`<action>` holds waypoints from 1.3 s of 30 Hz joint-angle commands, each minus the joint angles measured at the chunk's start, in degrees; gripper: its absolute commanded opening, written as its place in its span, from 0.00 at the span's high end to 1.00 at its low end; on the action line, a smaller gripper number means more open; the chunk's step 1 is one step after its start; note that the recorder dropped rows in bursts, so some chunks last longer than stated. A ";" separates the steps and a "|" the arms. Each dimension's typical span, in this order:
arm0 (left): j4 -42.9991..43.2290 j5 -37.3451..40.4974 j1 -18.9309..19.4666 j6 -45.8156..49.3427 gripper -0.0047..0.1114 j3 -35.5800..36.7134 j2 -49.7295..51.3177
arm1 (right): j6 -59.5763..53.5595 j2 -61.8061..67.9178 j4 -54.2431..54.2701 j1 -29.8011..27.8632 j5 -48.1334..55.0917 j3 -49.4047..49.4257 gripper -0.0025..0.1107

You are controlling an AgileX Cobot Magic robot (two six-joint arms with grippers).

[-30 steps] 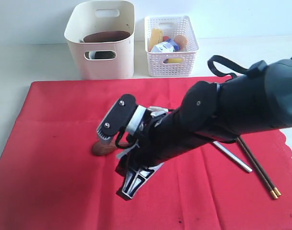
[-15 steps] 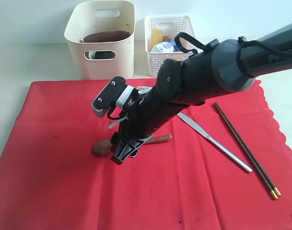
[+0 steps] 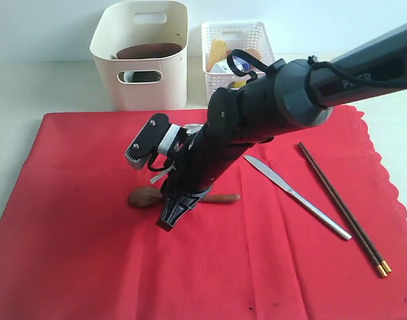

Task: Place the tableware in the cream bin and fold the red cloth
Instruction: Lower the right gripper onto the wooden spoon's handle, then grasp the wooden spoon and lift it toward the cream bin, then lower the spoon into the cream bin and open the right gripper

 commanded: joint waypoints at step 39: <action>-0.56 -0.15 0.05 -0.15 0.95 -0.03 -0.35 | 7.58 9.94 9.37 -5.08 -33.24 -38.37 0.98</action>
